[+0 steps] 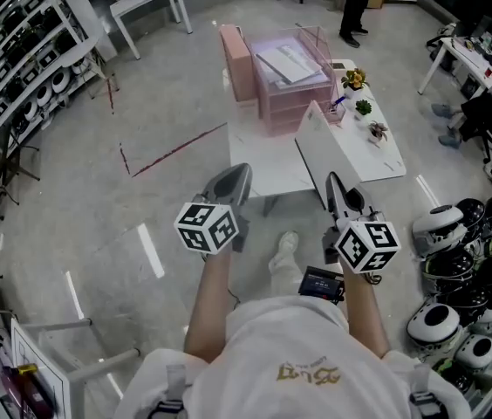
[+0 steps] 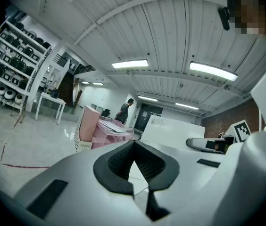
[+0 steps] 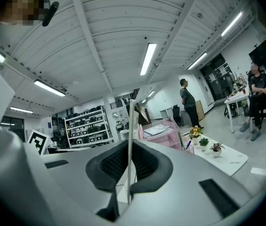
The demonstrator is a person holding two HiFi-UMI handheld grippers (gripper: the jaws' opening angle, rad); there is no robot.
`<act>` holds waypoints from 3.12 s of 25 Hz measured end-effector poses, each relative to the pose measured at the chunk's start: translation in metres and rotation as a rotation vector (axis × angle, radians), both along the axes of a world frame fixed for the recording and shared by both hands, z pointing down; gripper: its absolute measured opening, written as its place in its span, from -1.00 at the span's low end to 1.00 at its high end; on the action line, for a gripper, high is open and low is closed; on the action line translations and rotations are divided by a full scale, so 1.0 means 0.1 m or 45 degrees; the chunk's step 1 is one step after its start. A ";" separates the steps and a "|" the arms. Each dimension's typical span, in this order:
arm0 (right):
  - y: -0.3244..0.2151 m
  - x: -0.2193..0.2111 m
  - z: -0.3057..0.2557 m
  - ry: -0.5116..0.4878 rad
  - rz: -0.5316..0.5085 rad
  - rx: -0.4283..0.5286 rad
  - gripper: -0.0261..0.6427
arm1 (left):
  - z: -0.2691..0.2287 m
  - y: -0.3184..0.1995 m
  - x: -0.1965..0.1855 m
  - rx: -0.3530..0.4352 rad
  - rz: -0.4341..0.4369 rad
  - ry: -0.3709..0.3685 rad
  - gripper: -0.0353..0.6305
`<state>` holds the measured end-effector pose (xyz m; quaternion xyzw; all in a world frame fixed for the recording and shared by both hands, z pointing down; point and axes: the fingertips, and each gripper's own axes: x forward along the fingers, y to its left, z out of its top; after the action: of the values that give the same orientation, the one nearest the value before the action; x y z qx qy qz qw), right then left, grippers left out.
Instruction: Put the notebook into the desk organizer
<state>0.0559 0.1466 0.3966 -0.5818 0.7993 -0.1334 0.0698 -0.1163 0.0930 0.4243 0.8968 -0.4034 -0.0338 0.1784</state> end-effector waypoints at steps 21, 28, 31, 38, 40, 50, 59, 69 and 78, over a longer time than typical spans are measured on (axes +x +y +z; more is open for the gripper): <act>-2.85 0.53 -0.43 -0.056 -0.011 0.057 -0.87 | -0.34 -2.85 0.52 0.017 0.016 0.014 -0.84; -3.23 0.54 -0.33 -0.052 -0.034 0.035 -0.87 | -0.24 -3.16 0.58 -0.002 0.006 0.010 -0.84; -3.34 0.54 -0.27 -0.050 -0.044 0.018 -0.87 | -0.19 -3.24 0.60 -0.016 0.005 0.006 -0.84; -3.56 0.55 -0.16 -0.036 -0.068 -0.004 -0.87 | -0.06 -3.41 0.67 -0.044 0.000 -0.013 -0.84; -3.63 0.57 -0.15 -0.033 -0.071 -0.009 -0.87 | -0.04 -3.46 0.70 -0.052 0.003 -0.019 -0.84; -3.94 0.64 -0.05 -0.011 -0.080 -0.037 -0.87 | 0.09 -3.64 0.79 -0.097 0.011 -0.062 -0.84; -4.11 0.67 0.03 0.034 -0.073 -0.048 -0.87 | 0.17 -3.71 0.86 -0.126 0.024 -0.072 -0.84; -4.25 0.65 0.08 0.121 -0.068 -0.038 -0.87 | 0.22 -3.77 0.85 -0.143 0.014 -0.070 -0.84; -4.33 0.55 0.06 0.277 -0.072 -0.001 -0.87 | 0.23 -3.76 0.80 -0.151 -0.001 -0.071 -0.84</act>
<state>0.1109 -0.2866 0.4028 -0.5699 0.8183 -0.0718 -0.0213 -0.0362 -0.2827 0.4477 0.8852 -0.4097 0.0149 0.2199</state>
